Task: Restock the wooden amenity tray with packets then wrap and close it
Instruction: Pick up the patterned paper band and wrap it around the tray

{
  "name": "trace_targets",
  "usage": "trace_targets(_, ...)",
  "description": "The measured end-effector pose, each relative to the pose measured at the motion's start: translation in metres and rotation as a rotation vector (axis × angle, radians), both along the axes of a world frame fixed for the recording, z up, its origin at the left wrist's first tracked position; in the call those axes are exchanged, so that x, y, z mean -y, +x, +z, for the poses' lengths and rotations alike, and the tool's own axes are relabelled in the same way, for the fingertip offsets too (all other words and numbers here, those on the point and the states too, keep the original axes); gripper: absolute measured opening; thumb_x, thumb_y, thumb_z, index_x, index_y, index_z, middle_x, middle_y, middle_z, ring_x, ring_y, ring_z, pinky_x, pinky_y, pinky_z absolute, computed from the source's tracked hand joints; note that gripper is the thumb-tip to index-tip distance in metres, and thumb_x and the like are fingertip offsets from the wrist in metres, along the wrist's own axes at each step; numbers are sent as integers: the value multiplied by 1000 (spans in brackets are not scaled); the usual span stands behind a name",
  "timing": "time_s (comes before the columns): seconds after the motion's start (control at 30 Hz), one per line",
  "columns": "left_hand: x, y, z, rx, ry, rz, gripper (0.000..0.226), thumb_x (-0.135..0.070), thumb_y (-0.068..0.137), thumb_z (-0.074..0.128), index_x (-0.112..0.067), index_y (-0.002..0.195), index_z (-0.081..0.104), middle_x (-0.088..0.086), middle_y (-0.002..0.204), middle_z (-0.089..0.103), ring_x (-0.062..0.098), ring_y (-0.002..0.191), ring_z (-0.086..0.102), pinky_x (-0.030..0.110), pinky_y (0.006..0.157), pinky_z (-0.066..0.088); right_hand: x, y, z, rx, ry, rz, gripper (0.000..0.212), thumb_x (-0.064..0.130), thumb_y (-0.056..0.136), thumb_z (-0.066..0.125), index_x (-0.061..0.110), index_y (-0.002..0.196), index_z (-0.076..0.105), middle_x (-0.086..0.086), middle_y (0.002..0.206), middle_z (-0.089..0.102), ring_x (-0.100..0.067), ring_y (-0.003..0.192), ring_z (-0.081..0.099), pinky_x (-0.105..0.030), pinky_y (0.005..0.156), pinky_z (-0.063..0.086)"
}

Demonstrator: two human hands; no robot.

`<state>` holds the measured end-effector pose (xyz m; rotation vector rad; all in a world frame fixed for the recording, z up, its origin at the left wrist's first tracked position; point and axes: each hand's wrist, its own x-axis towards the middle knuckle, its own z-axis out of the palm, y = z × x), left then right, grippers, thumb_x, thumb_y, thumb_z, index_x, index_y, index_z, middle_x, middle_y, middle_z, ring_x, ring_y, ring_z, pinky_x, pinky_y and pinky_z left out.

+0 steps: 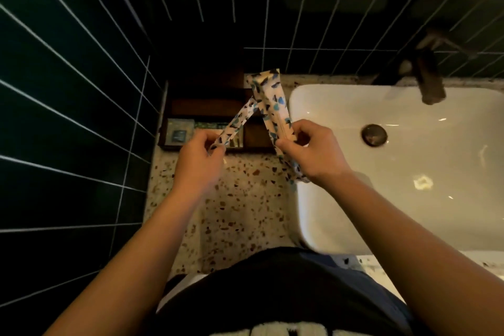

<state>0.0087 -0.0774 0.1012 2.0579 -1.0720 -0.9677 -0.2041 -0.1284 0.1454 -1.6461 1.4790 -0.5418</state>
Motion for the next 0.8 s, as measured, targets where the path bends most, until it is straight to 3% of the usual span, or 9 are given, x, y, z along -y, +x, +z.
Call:
trace_targets(0.07,8,19,-3,115,43,6,7,-25,100,59,-30,105,60,-4,90,64,19,70,63,37,58,54,8,21,-3,-20,5,19,16,30,87,73,16,93,68,8,73,54,-6,65,49,-24,55,41)
trace_targets(0.13,19,36,-10,296,33,-20,7,-27,97,62,-30,104,61,-5,98,63,21,84,63,43,75,57,17,38,-5,-38,-20,39,19,31,86,73,17,98,69,7,78,59,-9,70,55,-25,57,45)
trace_targets(0.23,40,56,-21,469,13,-31,10,-28,95,65,-30,105,66,-3,112,63,28,108,58,45,93,48,31,60,-10,-58,-46,78,21,32,87,72,17,102,69,-2,92,67,-19,86,63,-39,71,57)
trace_targets(0.3,57,62,-27,528,30,-46,14,-26,94,66,-31,106,67,-1,118,62,30,116,53,45,99,39,41,70,-13,-74,-48,91,18,31,87,72,19,100,69,-2,93,67,-19,87,63,-39,72,58)
trace_targets(0.57,122,69,-62,679,21,-137,26,-21,89,69,-32,112,67,0,124,61,30,120,47,44,103,34,83,90,-22,-82,-38,73,18,32,88,72,22,102,67,14,78,58,-2,69,53,-21,58,39)
trace_targets(0.8,151,81,-95,764,2,-149,21,-19,87,64,-29,106,70,1,117,62,34,113,49,48,95,37,102,92,-34,-44,-20,29,13,30,87,72,23,97,66,11,76,60,-7,68,55,-17,57,43)
